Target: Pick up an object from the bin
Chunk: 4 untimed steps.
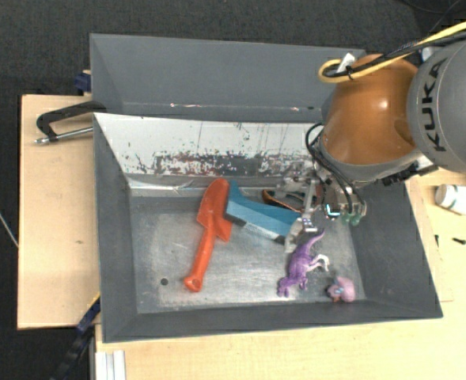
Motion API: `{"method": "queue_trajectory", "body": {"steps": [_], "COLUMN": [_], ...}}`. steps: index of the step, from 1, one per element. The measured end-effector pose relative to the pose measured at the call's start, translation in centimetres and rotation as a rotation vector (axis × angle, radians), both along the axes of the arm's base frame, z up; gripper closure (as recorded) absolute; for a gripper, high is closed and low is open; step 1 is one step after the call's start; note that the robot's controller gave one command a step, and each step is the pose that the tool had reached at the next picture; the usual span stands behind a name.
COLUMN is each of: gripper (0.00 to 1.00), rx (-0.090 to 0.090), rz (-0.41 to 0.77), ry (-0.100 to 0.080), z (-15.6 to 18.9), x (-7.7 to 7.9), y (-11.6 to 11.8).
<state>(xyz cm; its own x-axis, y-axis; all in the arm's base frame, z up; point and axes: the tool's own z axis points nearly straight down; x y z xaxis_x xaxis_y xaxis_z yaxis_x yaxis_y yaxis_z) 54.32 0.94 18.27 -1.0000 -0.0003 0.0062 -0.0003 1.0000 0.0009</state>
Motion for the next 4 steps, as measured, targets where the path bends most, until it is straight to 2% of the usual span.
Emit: {"method": "queue_trajectory", "body": {"steps": [1, 2, 3, 4], "gripper": [0.0, 0.0, 0.0, 1.0], "rx": [0.0, 0.001, -0.003, 0.002], "rz": [0.0, -0.013, 0.099, -0.201], "ry": [-0.008, -0.016, -0.029, -0.062], "z": [0.4, -3.8, -7.2, -10.0], "x": [0.2, -1.6, 1.0, -3.1], "y": [0.0, -2.6, -4.2, -3.4]}}
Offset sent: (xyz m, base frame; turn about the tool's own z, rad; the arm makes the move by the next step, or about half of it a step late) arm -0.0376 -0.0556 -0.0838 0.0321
